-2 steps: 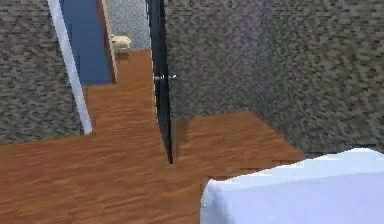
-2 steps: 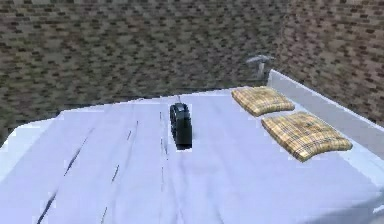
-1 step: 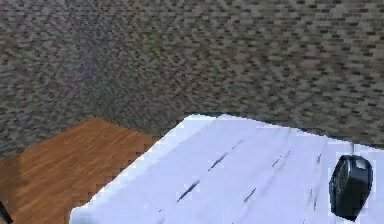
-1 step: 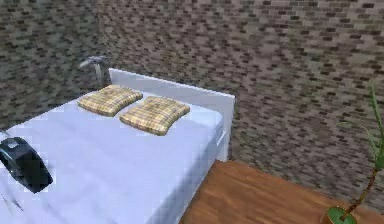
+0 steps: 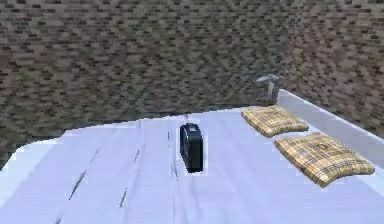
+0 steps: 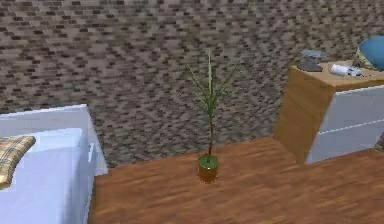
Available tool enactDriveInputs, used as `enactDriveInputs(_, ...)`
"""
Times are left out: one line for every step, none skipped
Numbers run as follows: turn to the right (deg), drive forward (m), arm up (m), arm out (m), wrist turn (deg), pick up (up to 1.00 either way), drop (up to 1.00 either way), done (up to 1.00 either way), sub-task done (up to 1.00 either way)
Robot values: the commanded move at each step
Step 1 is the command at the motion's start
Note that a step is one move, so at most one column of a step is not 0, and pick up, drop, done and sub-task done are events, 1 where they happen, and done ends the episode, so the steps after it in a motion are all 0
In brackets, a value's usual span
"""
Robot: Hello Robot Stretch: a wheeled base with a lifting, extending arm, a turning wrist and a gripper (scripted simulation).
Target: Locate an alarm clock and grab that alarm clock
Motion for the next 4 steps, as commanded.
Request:
enactDriveInputs(45.0,0.0,0.0,0.0,0.0,0.0,0.0,0.0,0.0)
enactDriveInputs(18.0,0.0,0.0,0.0,0.0,0.0,0.0,0.0,0.0)
enactDriveInputs(0.0,0.45,0.0,0.0,0.0,0.0,0.0,0.0,0.0)
enactDriveInputs(-45.0,0.0,0.0,0.0,0.0,0.0,0.0,0.0,0.0)
